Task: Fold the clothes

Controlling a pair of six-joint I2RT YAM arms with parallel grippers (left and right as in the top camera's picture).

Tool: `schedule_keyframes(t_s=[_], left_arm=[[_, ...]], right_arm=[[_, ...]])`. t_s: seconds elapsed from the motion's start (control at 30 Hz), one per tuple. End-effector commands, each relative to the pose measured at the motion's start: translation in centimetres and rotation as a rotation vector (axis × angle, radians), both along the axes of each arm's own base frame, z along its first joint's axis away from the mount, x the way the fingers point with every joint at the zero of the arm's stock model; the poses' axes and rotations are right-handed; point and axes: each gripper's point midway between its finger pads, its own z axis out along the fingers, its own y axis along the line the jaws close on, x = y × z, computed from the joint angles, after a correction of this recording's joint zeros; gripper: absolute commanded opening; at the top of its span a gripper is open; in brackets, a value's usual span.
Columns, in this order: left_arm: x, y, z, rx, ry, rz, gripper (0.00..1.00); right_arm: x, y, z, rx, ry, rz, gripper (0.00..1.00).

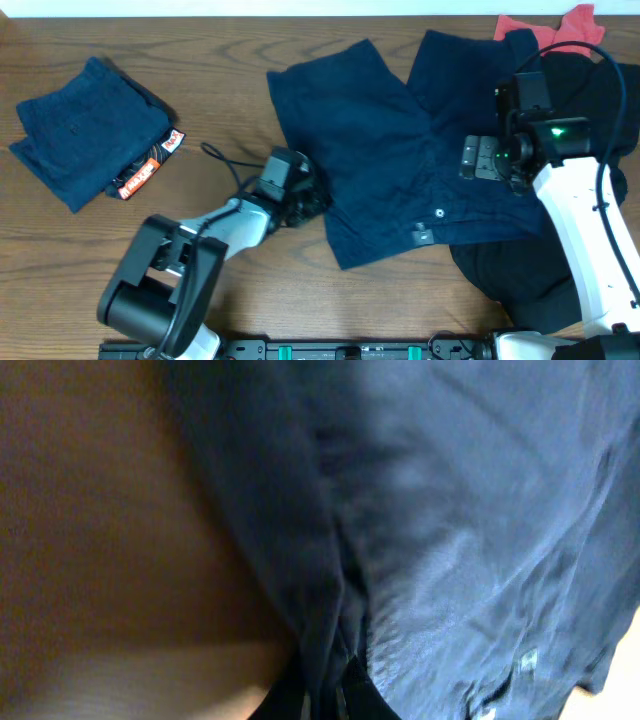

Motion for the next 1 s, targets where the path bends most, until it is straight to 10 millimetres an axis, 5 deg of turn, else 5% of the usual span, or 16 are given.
schedule_keyframes(t_s=[0.0,0.03,0.1,0.17,0.27,0.33,0.47,0.67,0.97], left_arm=[[6.1,6.0,3.8,0.062,-0.198,0.084,0.06],[7.8,8.0,5.2,0.074,-0.241,0.119,0.06],[11.1,12.4,8.1,0.097,-0.303,0.207,0.06],[12.8,15.8,10.3,0.104,-0.311,0.285,0.08],[13.3,16.8,12.9,0.031,-0.300,0.268,0.76],[12.2,15.5,13.0,-0.034,-0.258,0.213,0.98],[9.1,11.7,11.3,-0.045,-0.152,0.074,0.98],[5.1,4.1,8.9,0.075,-0.150,-0.195,0.98],[2.8,-5.8,6.2,0.175,-0.270,-0.410,0.98]], right_arm=[[-0.3,-2.0,0.1,-0.013,0.003,-0.073,0.85],[-0.4,-2.4,0.1,-0.010,0.004,-0.086,0.74],[-0.4,-3.1,0.1,-0.002,0.000,-0.112,0.37],[-0.2,-3.3,0.0,0.008,0.001,-0.089,0.19],[0.2,-3.0,-0.5,0.016,0.018,-0.011,0.15],[0.3,-3.2,-1.2,0.012,0.035,-0.003,0.13],[1.1,-3.9,-3.8,0.037,0.065,-0.022,0.02],[3.4,-2.8,-9.4,0.185,0.123,0.108,0.01],[4.0,-4.2,-18.0,0.211,0.264,0.141,0.01]])
